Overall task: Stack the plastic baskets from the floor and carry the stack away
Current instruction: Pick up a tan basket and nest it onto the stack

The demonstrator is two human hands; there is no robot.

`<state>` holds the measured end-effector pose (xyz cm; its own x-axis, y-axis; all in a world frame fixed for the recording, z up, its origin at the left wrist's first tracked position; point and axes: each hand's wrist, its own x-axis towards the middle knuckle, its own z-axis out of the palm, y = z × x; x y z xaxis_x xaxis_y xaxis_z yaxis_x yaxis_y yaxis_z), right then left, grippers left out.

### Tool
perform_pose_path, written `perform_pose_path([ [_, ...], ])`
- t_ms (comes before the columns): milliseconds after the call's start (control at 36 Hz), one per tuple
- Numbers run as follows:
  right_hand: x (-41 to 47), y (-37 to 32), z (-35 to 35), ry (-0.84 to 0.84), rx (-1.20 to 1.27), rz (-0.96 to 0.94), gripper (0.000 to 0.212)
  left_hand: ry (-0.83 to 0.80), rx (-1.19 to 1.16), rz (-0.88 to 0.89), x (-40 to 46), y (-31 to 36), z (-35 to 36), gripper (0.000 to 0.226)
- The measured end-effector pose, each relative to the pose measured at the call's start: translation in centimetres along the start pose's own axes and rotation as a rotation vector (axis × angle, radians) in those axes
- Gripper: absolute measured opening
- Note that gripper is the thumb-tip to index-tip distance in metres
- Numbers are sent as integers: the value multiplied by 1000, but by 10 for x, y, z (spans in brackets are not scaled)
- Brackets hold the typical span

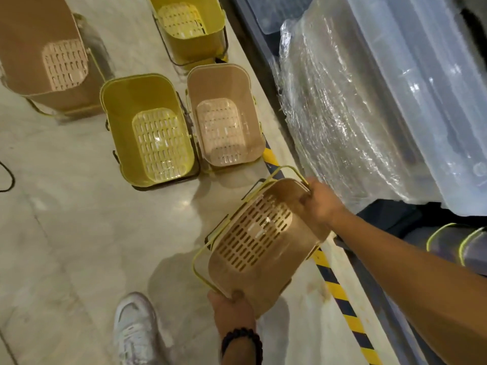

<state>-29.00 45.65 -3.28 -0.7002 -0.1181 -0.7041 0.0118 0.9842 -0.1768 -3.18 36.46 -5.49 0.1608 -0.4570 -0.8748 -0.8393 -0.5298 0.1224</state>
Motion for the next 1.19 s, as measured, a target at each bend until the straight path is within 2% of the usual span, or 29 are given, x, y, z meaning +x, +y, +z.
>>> perform_pose_path([
  [83, 23, 11, 24, 7, 3, 76, 47, -29, 45, -4, 26, 1, 19, 44],
  [111, 30, 15, 31, 0, -3, 85, 49, -43, 44, -9, 36, 1, 25, 46],
  [139, 38, 19, 37, -16, -9, 82, 45, -52, 42, -16, 45, 1, 30, 45],
  [222, 57, 29, 53, -53, 15, 55, 12, -76, 57, -21, 69, -2, 41, 41],
  [278, 66, 35, 60, -37, 26, 23, 9, -98, 49, -4, 80, -5, 44, 40],
  [389, 64, 40, 64, -32, 36, 18, 25, -159, 39, -6, 82, -4, 39, 50],
  [444, 54, 39, 63, -12, 27, 34, 55, -194, 47, 29, 77, 0, 28, 60],
  [500, 35, 32, 60, 58, -44, 4, 83, -175, 67, 139, 66, 7, 11, 83],
  [556, 10, 22, 54, 148, -153, -110, 92, -98, 236, 367, 45, 19, -16, 98],
  [639, -35, 3, 37, 199, -480, -329, 93, 72, 646, 807, 12, 38, -63, 91],
  [694, -66, -9, 22, 180, -563, -417, 89, 124, 858, 965, -9, 56, -95, 88],
  [778, -110, -35, -6, 180, -522, -488, 84, 175, 1039, 1135, -41, 85, -143, 83],
  [917, -192, -89, -81, 219, -432, -480, 85, 199, 978, 1374, -123, 142, -224, 69],
  [1000, -243, -121, -134, 202, -361, -473, 84, 259, 926, 1413, -180, 176, -270, 73],
  [1194, -370, -199, -259, 307, -184, -473, 82, 344, 826, 1460, -322, 236, -385, 64],
])
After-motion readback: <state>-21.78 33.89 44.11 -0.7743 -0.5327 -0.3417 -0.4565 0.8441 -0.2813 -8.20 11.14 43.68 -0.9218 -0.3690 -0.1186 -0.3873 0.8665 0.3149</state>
